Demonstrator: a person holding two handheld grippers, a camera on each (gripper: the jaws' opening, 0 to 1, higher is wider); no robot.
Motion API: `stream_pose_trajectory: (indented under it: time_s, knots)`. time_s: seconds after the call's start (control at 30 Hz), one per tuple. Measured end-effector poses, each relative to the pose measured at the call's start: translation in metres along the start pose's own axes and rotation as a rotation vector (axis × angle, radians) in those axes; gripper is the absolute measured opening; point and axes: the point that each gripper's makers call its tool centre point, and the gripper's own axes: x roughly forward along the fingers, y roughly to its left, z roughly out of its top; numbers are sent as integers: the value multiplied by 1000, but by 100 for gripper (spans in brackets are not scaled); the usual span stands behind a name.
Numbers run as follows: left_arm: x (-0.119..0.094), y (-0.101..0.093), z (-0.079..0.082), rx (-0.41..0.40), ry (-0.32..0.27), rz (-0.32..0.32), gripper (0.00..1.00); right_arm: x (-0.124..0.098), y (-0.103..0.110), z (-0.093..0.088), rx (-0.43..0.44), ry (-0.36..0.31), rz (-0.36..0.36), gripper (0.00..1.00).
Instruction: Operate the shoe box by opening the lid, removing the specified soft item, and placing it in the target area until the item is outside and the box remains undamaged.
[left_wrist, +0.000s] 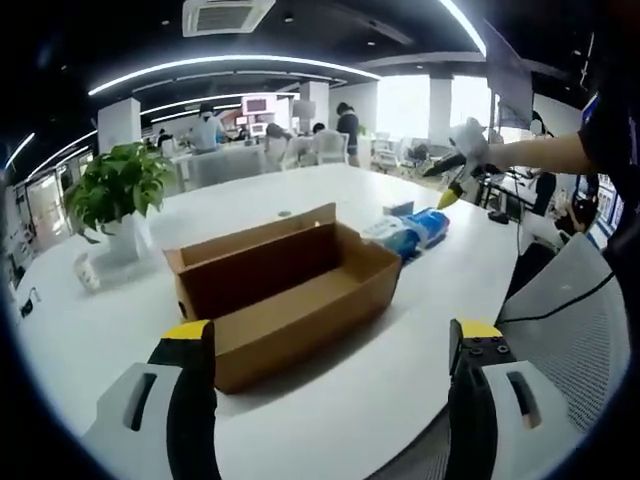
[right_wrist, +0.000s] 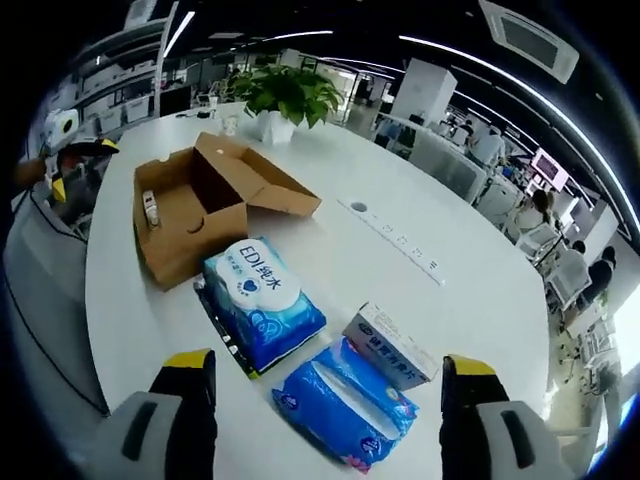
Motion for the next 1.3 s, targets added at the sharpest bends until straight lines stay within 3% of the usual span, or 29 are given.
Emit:
stream_pose_trajectory:
  time_s: [0.3,0.87,1.2,1.3]
  knots:
    - [7,20,9,12,36,-29,94,-9,13,0,76,-52,-9,98]
    - [29,40,33,131,88,-115,93,-35,47,2,157,-112,-15,99]
    - [41,43,31,175,150,-182,92,-51,66,8,186,-152,-30,99]
    - [44,46,33,204,150,-187,87,-55,75,9,184,-164,-31,99]
